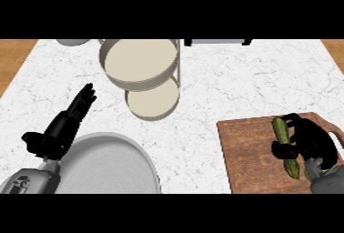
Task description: Pick the squash from the cutting board and place it in the tiered basket
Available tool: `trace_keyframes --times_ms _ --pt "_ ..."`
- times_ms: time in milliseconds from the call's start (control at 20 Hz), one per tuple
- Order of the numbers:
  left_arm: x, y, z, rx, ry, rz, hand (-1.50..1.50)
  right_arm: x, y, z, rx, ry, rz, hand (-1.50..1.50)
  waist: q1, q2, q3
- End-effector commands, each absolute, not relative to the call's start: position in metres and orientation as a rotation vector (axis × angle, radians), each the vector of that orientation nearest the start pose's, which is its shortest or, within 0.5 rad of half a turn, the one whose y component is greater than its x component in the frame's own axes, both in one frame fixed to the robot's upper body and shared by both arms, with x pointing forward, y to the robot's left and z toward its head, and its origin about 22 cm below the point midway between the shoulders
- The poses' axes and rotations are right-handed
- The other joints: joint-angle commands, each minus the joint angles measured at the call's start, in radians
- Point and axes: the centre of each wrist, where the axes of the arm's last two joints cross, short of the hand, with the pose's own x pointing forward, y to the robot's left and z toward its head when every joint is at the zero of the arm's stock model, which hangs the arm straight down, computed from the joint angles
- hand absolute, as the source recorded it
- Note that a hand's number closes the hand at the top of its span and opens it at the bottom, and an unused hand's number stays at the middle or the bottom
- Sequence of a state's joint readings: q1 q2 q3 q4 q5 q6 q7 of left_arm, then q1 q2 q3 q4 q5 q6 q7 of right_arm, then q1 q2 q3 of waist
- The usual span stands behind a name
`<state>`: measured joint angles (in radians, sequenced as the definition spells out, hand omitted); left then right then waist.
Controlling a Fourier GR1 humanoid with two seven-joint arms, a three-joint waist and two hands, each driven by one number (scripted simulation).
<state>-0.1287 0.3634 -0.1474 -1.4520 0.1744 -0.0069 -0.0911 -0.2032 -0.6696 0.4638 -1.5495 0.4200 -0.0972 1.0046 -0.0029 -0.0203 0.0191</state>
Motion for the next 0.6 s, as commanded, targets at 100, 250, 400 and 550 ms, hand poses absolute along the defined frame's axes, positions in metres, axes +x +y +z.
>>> trace_keyframes --times_ms 100,250,400,550 --pt "0.261 0.232 -0.014 -0.076 -1.542 -0.235 0.0 0.266 -0.256 0.046 -0.994 -0.686 0.675 1.5 -0.002 0.022 -0.02" --pt "0.26 0.225 -0.013 -0.078 -1.564 -0.24 0.0 0.282 -0.264 0.049 -1.009 -0.776 0.818 1.5 0.019 0.028 -0.019" --pt "0.271 0.235 0.001 -0.089 -1.543 -0.237 0.0 0.286 -0.278 0.072 -0.977 -0.913 1.047 1.5 0.018 0.031 -0.018" --pt "0.255 0.233 -0.014 -0.078 -1.547 -0.242 0.0 0.294 -0.293 0.084 -0.985 -1.009 1.142 1.5 0.019 0.027 -0.018"
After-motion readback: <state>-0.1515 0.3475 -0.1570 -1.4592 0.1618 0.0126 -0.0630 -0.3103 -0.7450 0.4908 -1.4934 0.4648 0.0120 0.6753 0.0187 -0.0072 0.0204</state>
